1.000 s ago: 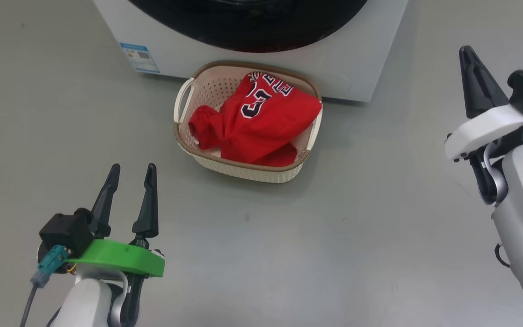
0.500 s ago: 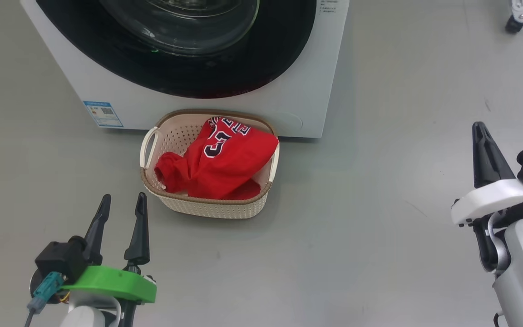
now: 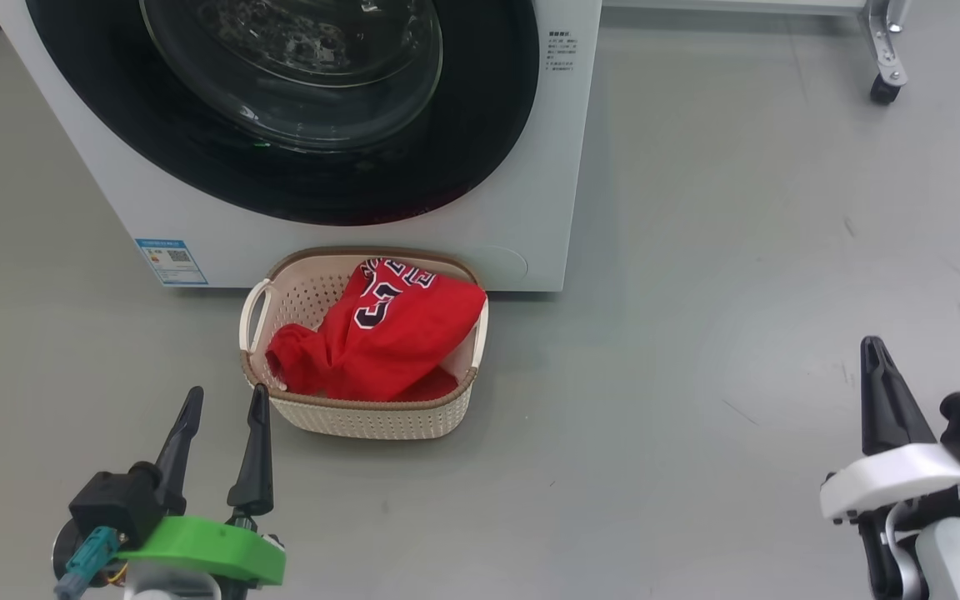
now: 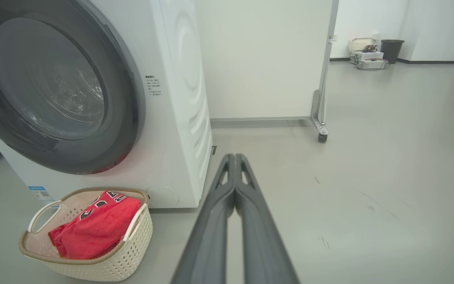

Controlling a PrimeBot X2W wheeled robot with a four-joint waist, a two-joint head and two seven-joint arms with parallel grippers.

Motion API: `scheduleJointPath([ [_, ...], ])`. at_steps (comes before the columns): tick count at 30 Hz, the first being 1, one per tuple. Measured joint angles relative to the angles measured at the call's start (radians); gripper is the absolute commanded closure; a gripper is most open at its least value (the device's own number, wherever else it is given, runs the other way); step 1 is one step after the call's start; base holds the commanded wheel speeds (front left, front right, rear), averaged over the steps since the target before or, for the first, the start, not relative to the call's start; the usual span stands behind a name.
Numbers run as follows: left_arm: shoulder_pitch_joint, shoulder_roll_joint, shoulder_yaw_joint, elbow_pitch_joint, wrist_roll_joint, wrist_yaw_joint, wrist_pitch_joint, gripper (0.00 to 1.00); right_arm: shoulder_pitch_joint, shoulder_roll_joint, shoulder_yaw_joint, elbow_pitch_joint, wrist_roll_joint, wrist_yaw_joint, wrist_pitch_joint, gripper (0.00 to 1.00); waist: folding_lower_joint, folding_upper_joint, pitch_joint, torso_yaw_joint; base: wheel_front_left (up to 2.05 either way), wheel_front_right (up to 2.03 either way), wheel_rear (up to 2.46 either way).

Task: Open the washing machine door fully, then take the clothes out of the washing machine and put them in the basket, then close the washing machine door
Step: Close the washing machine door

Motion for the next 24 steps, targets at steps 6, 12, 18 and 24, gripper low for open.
scheduleJointPath([
  [6, 0.018, 0.000, 0.001, -0.009, 0.005, 0.000, 0.000, 0.00, 0.076, 0.031, -0.019, -0.064, -0.018, -0.009, 0.000, 0.00, 0.0000, 0.0000, -0.021, -0.013, 0.00, 0.00, 0.00],
  [12, 0.020, 0.002, -0.009, -0.043, 0.018, 0.000, 0.000, 0.00, 0.112, 0.038, -0.060, -0.140, -0.039, -0.017, 0.000, 0.00, 0.0000, 0.0000, -0.027, -0.024, 0.00, 0.00, 0.00],
  [18, 0.024, 0.003, 0.042, -0.041, 0.033, 0.000, 0.000, 0.00, 0.142, 0.049, -0.070, -0.181, -0.054, -0.017, 0.000, 0.00, 0.0000, 0.0000, -0.024, -0.028, 0.00, 0.00, 0.00],
  [24, 0.034, 0.001, 0.020, -0.019, 0.054, 0.000, 0.000, 0.00, 0.174, 0.060, -0.072, -0.205, -0.069, -0.016, 0.000, 0.00, 0.0000, 0.0000, -0.019, -0.031, 0.00, 0.00, 0.00],
])
